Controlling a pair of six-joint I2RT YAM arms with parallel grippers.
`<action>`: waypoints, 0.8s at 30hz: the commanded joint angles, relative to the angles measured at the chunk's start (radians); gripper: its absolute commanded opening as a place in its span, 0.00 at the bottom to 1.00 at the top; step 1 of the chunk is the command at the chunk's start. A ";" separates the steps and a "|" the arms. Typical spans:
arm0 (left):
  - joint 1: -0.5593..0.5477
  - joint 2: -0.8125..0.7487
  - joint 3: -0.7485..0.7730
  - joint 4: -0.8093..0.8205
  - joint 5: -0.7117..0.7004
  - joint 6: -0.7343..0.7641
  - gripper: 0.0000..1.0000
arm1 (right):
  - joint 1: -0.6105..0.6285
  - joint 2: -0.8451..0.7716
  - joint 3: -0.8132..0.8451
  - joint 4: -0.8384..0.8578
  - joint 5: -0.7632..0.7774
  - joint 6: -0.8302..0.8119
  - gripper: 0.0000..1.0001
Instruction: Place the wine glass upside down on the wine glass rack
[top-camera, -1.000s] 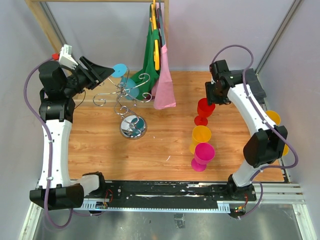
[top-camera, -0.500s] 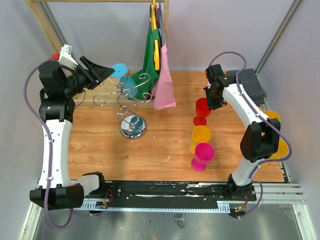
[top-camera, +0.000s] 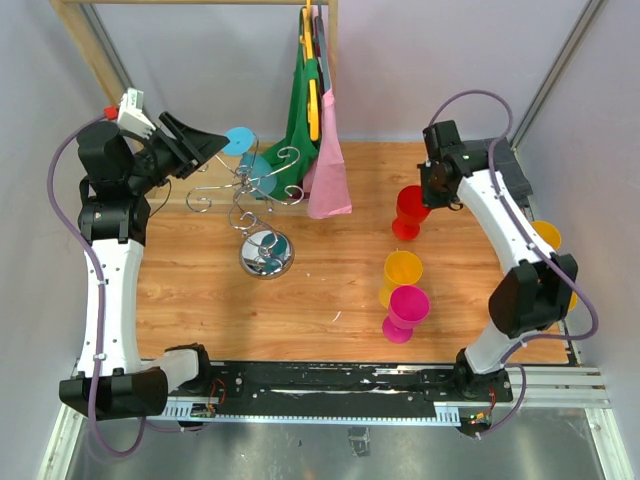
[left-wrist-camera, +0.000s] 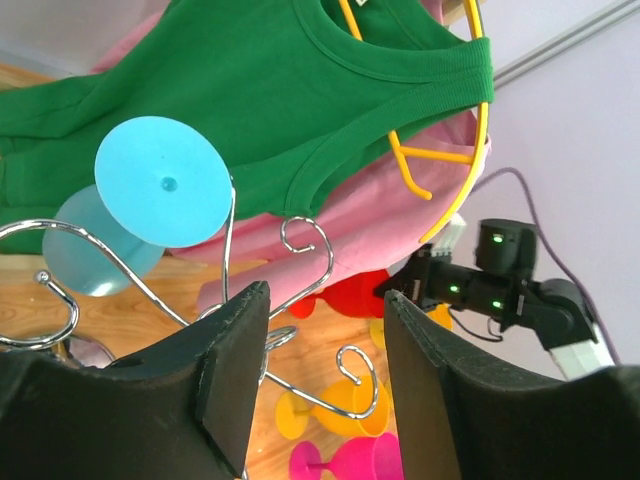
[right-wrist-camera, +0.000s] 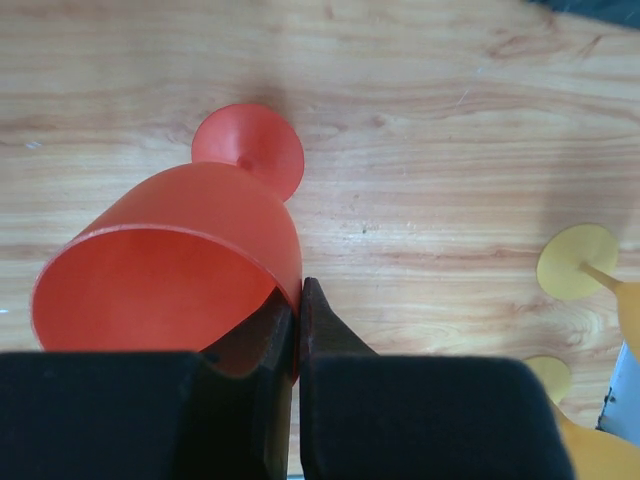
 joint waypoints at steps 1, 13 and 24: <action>0.006 0.001 0.032 0.054 0.024 -0.018 0.55 | -0.008 -0.145 0.086 0.081 0.026 0.047 0.01; 0.005 0.011 0.010 0.183 0.085 -0.132 0.57 | -0.011 -0.424 0.080 0.624 -0.398 0.268 0.01; -0.002 0.040 -0.038 0.562 0.192 -0.419 0.58 | -0.037 -0.282 0.132 1.395 -0.889 0.848 0.01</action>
